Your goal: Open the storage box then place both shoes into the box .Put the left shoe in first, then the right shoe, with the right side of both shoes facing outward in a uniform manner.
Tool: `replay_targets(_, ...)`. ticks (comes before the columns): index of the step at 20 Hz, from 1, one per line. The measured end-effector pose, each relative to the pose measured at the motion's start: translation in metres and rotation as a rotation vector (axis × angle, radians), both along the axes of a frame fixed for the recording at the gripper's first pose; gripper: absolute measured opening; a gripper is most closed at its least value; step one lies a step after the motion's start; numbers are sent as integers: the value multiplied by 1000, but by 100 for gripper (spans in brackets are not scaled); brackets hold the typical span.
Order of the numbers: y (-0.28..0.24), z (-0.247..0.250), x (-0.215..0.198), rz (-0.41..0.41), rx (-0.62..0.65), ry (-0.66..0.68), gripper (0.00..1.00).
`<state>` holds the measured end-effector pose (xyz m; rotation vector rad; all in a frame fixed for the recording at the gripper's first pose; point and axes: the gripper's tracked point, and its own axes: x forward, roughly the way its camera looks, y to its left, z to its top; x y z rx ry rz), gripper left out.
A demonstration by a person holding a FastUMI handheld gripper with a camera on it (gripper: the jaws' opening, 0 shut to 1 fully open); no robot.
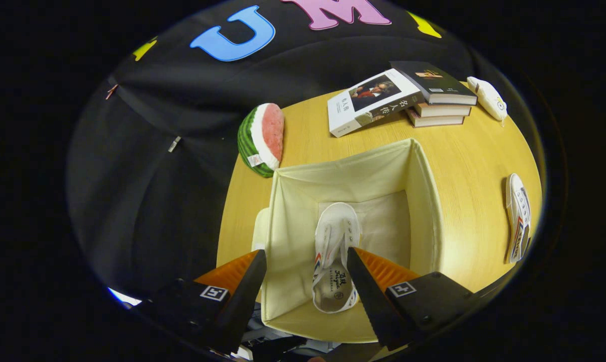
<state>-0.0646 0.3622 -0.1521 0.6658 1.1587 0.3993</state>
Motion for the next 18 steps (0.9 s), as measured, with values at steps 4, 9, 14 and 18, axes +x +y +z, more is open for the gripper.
replay_targets(4, -51, 14, -9, 27, -1, -108, 99)
replay_targets(9, -144, 11, -13, -30, -39, -244, 99)
replay_targets(14, -265, -19, -34, -102, -175, -259, 98)
replay_targets(18, -357, -67, -62, -126, -300, -187, 97)
